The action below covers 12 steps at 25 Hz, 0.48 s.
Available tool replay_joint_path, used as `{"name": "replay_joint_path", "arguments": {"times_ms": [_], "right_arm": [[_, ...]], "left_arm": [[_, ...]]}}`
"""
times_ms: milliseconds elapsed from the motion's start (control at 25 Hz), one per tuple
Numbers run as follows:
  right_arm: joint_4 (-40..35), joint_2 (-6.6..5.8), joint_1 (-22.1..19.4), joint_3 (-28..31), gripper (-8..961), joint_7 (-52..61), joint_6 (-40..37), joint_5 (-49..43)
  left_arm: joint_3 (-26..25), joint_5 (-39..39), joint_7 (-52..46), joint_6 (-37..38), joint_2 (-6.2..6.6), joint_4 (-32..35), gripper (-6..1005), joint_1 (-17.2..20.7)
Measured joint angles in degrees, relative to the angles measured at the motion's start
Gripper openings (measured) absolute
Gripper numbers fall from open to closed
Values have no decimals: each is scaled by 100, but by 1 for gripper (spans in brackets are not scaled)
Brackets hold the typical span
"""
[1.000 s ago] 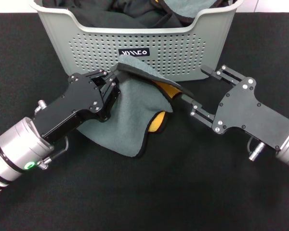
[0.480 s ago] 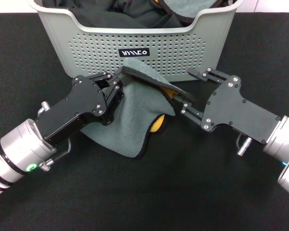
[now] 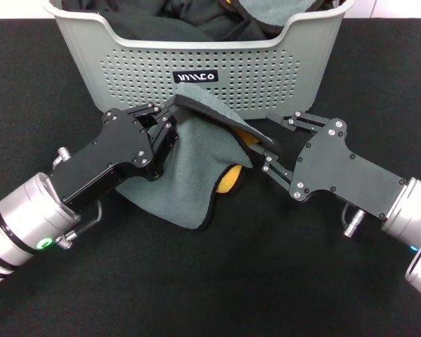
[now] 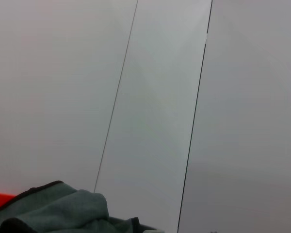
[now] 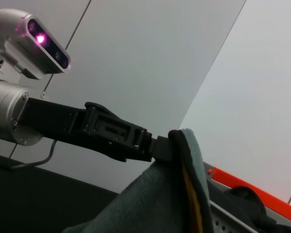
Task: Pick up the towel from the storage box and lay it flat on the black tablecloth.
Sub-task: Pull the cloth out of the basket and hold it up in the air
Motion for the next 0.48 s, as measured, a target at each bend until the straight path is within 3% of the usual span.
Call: {"name": "replay_joint_path", "arguments": {"times_ms": [80, 480], "right_arm": [[-3, 0, -35, -1, 506, -1, 0, 0], [-20, -9, -112, -4, 311, -6, -9, -7]], "left_arm": [[-1, -9, 0, -4, 3, -1, 44, 0], [-13, -20, 0, -26, 8, -5, 45, 0]]}}
